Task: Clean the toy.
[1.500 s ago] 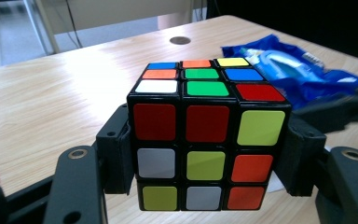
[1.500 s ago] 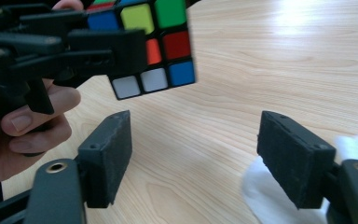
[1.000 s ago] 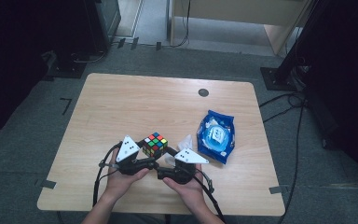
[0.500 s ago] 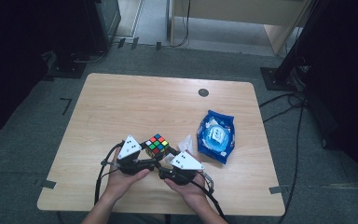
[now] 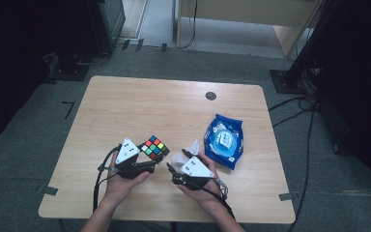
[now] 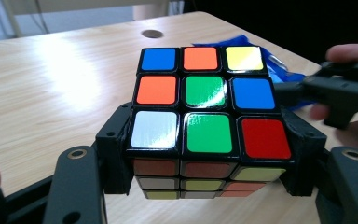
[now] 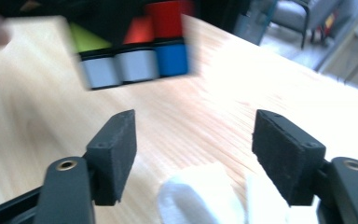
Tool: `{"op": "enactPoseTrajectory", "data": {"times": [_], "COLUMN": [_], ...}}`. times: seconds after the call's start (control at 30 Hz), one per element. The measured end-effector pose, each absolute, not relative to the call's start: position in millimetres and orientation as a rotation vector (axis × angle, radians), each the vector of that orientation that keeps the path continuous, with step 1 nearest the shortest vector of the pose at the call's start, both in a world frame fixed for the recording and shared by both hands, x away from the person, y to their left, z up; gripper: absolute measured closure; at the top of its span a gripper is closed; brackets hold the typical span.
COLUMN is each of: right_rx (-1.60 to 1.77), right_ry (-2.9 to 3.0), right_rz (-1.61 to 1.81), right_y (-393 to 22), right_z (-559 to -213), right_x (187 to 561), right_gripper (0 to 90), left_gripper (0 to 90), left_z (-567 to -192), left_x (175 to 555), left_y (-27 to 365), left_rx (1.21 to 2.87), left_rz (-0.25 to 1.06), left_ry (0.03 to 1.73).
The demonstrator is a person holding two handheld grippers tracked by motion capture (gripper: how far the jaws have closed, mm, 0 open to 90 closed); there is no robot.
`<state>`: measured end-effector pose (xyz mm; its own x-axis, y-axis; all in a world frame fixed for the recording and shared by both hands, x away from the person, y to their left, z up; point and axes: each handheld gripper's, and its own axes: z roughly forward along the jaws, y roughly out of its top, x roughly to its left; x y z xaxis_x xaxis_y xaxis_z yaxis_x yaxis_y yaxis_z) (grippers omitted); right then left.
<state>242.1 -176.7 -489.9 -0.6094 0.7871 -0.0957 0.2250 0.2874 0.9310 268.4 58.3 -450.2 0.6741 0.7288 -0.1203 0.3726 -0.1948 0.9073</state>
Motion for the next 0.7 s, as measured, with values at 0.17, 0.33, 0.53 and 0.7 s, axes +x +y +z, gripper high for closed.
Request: {"op": "enactPoseTrajectory", "data": {"times": [0.17, 0.33, 0.53, 0.7], "right_rx": [1.177, 1.461, 1.659, 1.774], "right_ry": [1.888, 1.797, 1.797, 1.803], "right_rz": [1.546, 1.820, 2.000, 2.099], "right_y": [-196.6, -206.3, -201.8, -196.2], "right_z": [-469.8, -463.2, -467.3, -474.4], "right_x": [251.4, 256.3, 258.2, 260.6], "right_gripper": [28.3, 27.0, 22.2, 18.8], "left_gripper": [34.1, 34.2, 34.1, 34.2], "left_z": [-455.7, -461.8, -467.1, -468.5], "left_x": [267.9, 261.7, 252.0, 244.5], "left_y": [57.5, 46.1, 29.4, 20.8], "left_rx": [1.803, 1.811, 1.840, 1.834], "left_rz": [0.460, 0.503, 0.555, 0.578], "left_ry": [0.874, 0.831, 0.754, 0.696]}}
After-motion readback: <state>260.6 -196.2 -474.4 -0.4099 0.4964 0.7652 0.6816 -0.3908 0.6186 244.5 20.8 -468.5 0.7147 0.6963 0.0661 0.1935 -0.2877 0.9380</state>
